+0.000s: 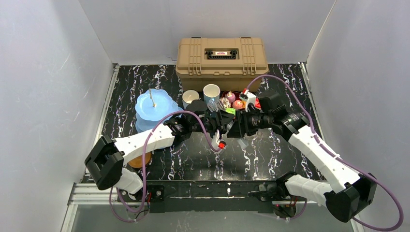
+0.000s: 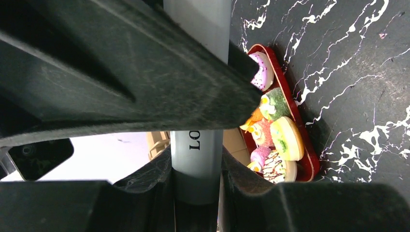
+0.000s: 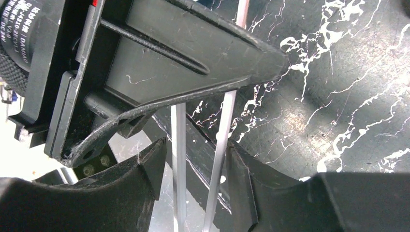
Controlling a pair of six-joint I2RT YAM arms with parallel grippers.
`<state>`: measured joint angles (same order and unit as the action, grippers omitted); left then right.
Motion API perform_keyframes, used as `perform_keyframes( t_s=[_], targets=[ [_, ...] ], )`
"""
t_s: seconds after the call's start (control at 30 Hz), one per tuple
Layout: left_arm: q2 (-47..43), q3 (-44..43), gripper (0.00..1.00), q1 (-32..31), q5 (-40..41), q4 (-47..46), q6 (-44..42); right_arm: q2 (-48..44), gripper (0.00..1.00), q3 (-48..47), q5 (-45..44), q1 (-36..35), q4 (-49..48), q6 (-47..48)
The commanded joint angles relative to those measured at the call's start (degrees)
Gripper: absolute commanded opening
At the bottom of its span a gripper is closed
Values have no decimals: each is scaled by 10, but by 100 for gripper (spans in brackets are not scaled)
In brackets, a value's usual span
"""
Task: Serve the afternoon tea
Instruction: Pick up the clamp from the tray.
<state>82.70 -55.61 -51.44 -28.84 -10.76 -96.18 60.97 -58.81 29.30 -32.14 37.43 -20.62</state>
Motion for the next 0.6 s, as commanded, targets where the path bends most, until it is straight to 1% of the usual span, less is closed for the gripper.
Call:
perform_keyframes(
  t_s=[0.0, 0.17, 0.2, 0.27, 0.33, 0.4, 0.43, 0.47, 0.53, 0.57],
  targets=[
    [-32, -10, 3, -2, -1, -22, 22, 1, 53, -31, -46, -22, -6, -4],
    [-38, -7, 5, -2, 2, -22, 30, -5, 35, -38, -71, -26, -24, -14],
    [-39, -7, 11, -2, 3, -22, 35, -4, 32, -42, -76, -26, -21, -14],
    [-41, -6, 45, -2, 8, -22, 41, -1, 26, -51, -98, -26, -6, -9],
    [-45, -5, 58, -2, 15, -22, 51, -1, 18, -57, -123, -26, 9, -5],
    [-51, -8, 80, -2, 26, -22, 73, -1, 14, -59, -152, -26, 24, -5],
    [-56, -8, 88, -2, 30, -22, 87, -1, 13, -59, -167, -26, 35, -4],
    [-64, -8, 92, -2, 35, -22, 105, 1, 13, -60, -178, -26, 45, -3],
    [-83, -7, 98, -2, 48, -17, 148, 6, 12, -62, -210, -26, 79, -1],
    [-92, -10, 98, -2, 58, -6, 166, 9, 12, -64, -225, -26, 91, 0]
  ],
)
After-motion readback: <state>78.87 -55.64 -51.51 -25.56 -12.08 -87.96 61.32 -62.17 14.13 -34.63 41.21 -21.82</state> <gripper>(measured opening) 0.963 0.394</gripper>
